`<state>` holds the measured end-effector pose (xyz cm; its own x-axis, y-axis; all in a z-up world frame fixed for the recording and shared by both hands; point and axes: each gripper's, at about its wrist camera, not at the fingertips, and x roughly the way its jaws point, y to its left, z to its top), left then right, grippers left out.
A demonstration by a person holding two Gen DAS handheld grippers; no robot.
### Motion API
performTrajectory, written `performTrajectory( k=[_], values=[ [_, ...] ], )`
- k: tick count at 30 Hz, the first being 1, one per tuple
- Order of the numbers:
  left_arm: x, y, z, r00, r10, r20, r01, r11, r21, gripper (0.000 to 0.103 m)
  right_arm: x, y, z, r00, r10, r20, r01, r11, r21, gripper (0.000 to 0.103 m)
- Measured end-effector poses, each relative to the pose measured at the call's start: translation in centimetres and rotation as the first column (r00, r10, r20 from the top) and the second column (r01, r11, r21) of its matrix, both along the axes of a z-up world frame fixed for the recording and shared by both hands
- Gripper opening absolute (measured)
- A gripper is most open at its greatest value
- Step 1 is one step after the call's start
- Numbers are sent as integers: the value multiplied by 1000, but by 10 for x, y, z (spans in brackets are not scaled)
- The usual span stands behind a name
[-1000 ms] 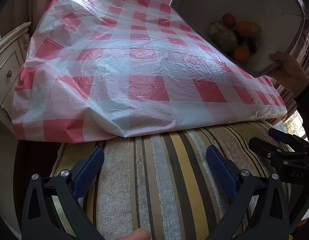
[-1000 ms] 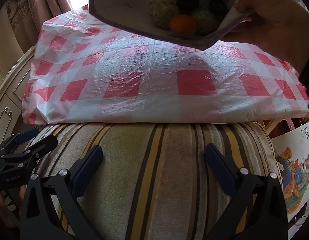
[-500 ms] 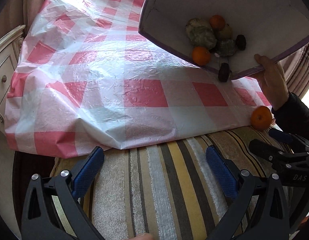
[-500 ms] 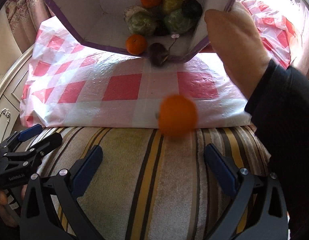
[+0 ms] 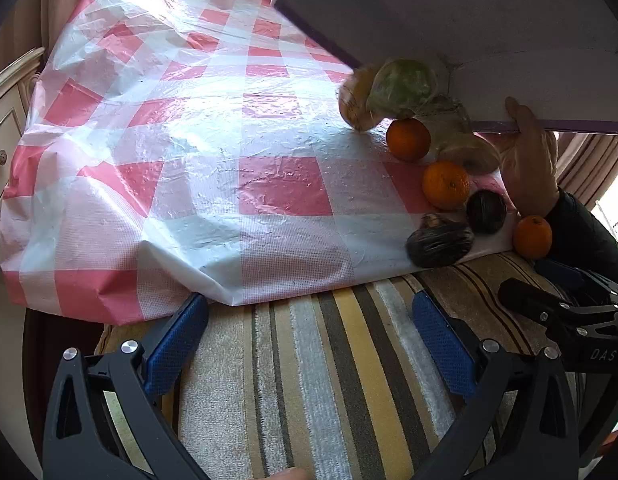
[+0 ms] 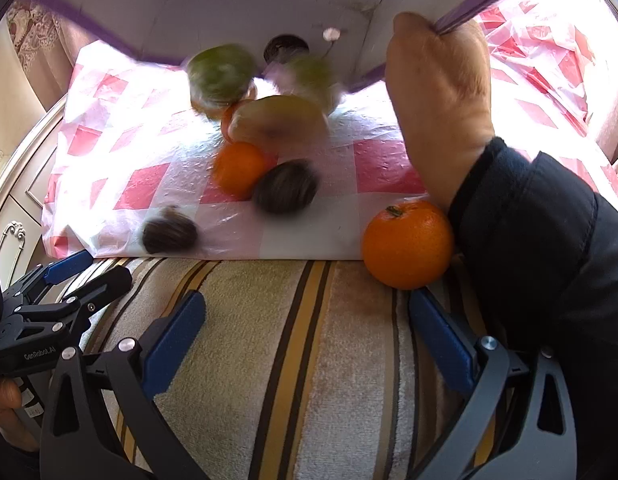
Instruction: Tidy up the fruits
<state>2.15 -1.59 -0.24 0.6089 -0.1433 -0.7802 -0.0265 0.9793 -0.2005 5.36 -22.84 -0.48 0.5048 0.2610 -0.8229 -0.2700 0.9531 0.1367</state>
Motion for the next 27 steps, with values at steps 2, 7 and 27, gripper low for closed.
performTrajectory(
  k=[2, 7, 27],
  values=[
    [0, 1, 0, 1000, 0, 0, 0, 1000, -2, 99, 0, 7, -1, 1000, 1, 0, -1, 1000, -4, 102],
    [-1, 3, -1, 1000, 1, 0, -1, 1000, -6, 99, -1, 10, 1, 1000, -1, -3, 1, 1000, -8, 102],
    [-7, 3, 1, 1000, -9, 16, 9, 1000, -8, 99, 1, 6, 1, 1000, -5, -9, 5, 1000, -4, 102]
  ],
)
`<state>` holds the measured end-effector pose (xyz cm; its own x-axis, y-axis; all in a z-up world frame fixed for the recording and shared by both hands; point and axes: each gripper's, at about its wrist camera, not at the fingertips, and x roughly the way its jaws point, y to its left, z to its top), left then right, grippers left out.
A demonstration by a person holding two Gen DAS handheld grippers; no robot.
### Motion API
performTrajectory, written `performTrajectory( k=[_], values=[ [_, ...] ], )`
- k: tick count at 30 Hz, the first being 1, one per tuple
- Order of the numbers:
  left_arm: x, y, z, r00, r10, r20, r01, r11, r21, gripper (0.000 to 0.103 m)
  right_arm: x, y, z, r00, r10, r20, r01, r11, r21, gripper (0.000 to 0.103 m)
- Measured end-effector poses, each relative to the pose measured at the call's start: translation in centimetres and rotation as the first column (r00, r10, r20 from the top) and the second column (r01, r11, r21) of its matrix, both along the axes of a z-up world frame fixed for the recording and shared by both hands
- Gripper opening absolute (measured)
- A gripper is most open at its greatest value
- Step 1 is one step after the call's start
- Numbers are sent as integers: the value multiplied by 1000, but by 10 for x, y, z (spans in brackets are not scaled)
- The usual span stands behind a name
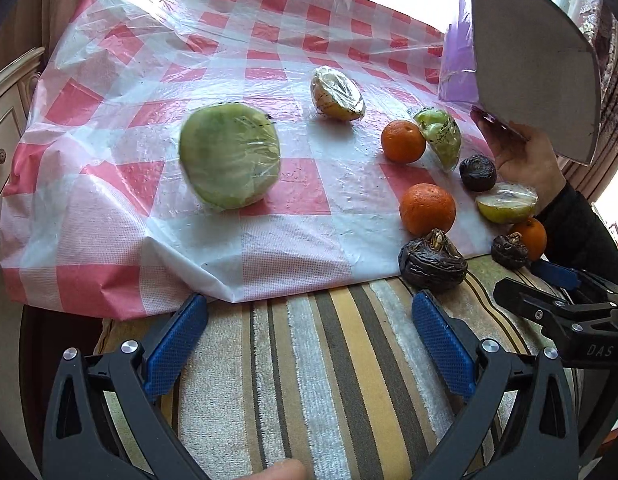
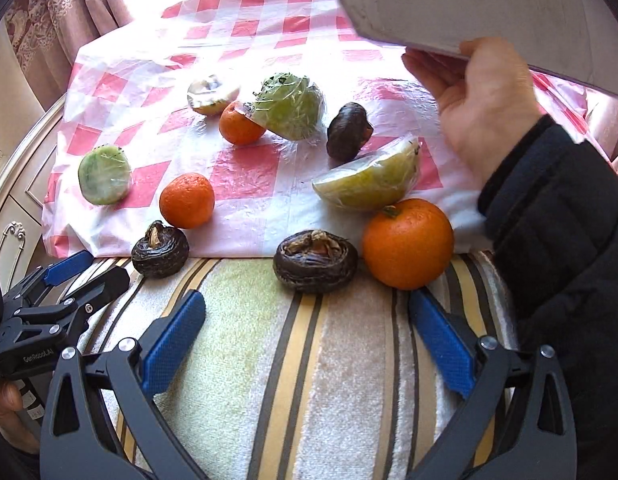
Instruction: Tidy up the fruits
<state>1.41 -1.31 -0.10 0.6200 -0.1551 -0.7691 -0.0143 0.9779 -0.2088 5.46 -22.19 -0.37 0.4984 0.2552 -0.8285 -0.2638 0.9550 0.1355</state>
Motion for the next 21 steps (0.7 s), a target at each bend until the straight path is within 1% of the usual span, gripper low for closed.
performTrajectory(
  k=[3, 7, 13, 15, 18, 21],
  values=[
    [-3, -4, 2, 1000, 1, 3, -1, 1000, 21, 99, -2, 0, 0, 1000, -1, 3, 1, 1000, 4, 102],
    [-9, -8, 6, 1000, 2, 14, -3, 1000, 24, 99, -6, -3, 0, 1000, 1, 11, -2, 1000, 11, 102],
    [-21, -9, 13, 997, -4, 76, 2, 1000, 26, 99, -10, -5, 1, 1000, 8, 16, -8, 1000, 15, 102],
    [-23, -12, 13, 997, 16, 77, -20, 998, 59, 99, -11, -5, 2, 1000, 11, 17, -12, 1000, 17, 102],
    [-22, -17, 11, 998, 29, 52, -34, 994, 106, 99, -10, -2, 3, 1000, 21, 14, -21, 1000, 15, 102],
    [-25, -14, 11, 998, 41, 53, -46, 994, 97, 99, -11, 1, 3, 999, 29, 15, -29, 1000, 8, 102]
  ],
)
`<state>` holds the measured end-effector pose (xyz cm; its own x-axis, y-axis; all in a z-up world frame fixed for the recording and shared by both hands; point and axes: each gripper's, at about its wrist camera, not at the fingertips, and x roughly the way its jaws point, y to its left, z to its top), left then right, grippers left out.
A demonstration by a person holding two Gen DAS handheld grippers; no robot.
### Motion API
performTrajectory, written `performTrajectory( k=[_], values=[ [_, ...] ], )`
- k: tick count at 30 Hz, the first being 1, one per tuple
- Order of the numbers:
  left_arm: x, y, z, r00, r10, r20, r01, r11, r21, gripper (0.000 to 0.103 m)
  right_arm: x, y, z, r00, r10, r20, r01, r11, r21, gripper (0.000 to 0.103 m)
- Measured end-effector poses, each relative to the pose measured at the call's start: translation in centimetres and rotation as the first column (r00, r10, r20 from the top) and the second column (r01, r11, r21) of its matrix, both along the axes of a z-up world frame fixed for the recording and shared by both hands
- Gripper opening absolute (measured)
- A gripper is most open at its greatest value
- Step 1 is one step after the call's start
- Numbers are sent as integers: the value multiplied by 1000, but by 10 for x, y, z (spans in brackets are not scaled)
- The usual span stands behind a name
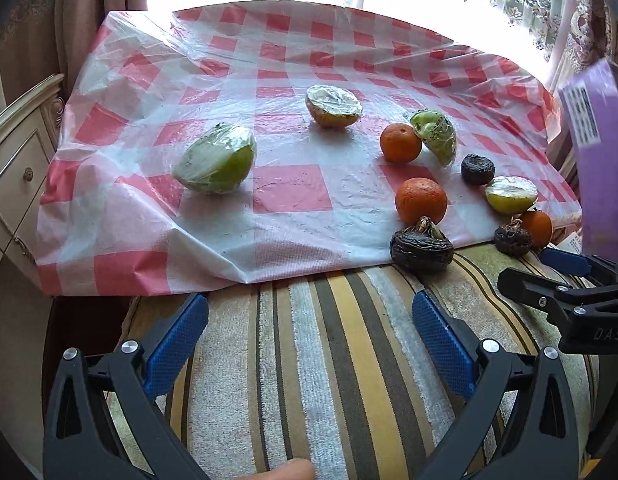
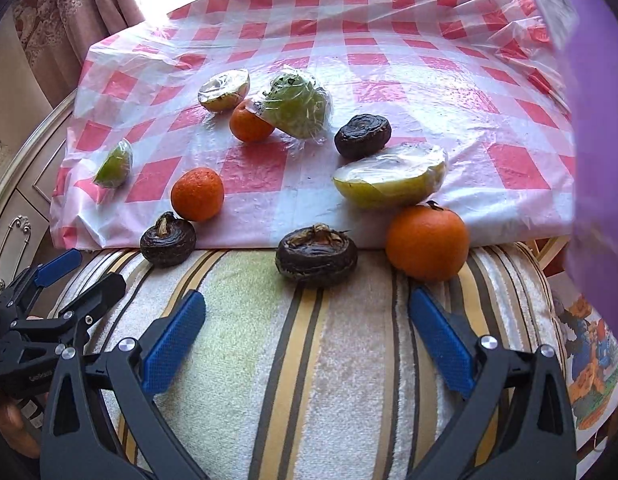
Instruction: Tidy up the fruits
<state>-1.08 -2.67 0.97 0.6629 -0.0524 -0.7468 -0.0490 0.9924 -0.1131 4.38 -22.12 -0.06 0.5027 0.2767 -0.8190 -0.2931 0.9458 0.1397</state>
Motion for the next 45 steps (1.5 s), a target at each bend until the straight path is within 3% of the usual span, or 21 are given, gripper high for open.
performTrajectory(
  k=[3, 12, 28, 45],
  values=[
    [0, 3, 0, 1000, 3, -2, -3, 1000, -23, 99, -1, -1, 1, 1000, 2, 1, -2, 1000, 1, 102],
    [-1, -8, 3, 1000, 6, 11, -6, 999, 41, 99, 3, -7, 0, 1000, -3, -10, 3, 1000, 26, 102],
    [2, -7, 1, 1000, 10, 3, -10, 999, 40, 99, 4, -5, -1, 1000, 4, -8, -4, 1000, 15, 102],
    [1, -14, 3, 999, 24, 34, -28, 992, 120, 99, 3, -8, -1, 1000, -3, 12, 3, 1000, 20, 102]
  ],
)
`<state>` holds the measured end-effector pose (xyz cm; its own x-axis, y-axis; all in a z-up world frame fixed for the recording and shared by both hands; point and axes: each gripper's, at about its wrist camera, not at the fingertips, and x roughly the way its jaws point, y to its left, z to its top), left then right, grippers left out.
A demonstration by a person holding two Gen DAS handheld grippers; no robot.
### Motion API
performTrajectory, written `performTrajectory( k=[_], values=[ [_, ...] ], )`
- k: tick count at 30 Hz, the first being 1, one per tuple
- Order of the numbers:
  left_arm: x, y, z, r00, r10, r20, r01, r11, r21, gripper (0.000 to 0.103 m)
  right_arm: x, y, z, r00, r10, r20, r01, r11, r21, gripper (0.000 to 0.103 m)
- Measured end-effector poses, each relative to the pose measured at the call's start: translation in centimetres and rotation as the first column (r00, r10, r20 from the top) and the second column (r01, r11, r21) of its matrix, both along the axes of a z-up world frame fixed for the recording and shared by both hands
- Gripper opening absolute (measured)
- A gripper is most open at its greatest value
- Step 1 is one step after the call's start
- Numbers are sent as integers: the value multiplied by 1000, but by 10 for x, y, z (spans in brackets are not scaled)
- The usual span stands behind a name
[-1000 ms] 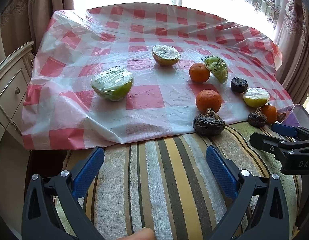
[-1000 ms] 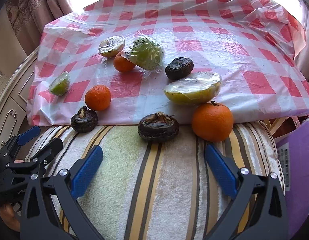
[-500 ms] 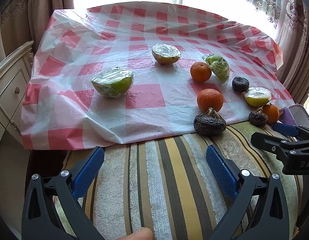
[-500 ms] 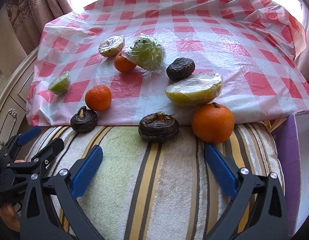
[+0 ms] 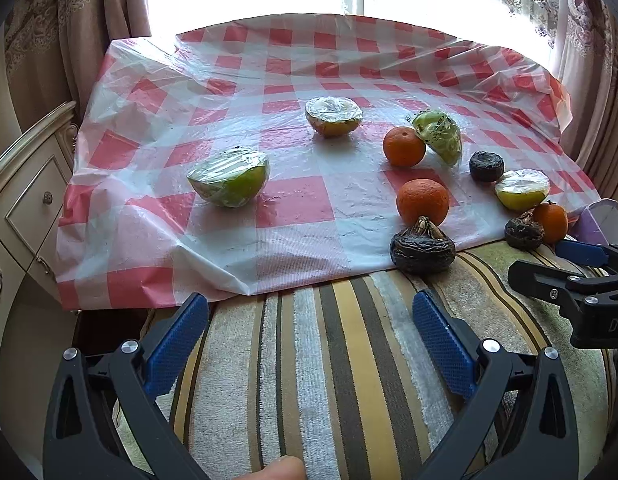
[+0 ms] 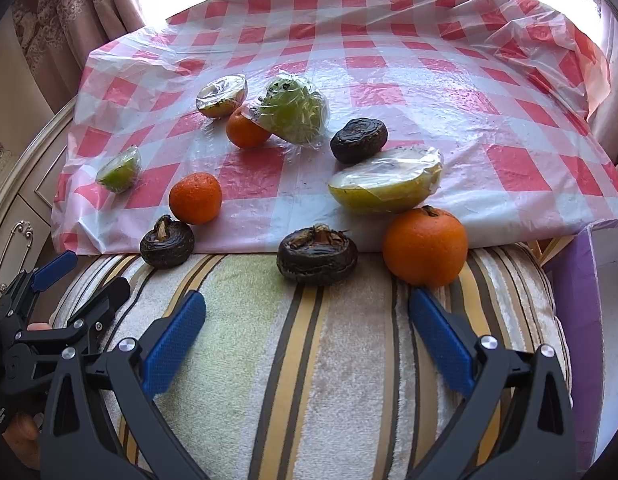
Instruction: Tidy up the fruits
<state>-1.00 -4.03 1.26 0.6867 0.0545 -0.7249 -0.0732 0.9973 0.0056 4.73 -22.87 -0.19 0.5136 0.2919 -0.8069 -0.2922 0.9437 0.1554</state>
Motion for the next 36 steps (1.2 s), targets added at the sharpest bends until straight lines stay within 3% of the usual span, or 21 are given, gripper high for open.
performTrajectory(
  k=[36],
  values=[
    [0, -1, -1, 1000, 0, 1, 0, 1000, 0, 99, 0, 4, -1, 1000, -3, 12, 3, 1000, -28, 102]
  ],
)
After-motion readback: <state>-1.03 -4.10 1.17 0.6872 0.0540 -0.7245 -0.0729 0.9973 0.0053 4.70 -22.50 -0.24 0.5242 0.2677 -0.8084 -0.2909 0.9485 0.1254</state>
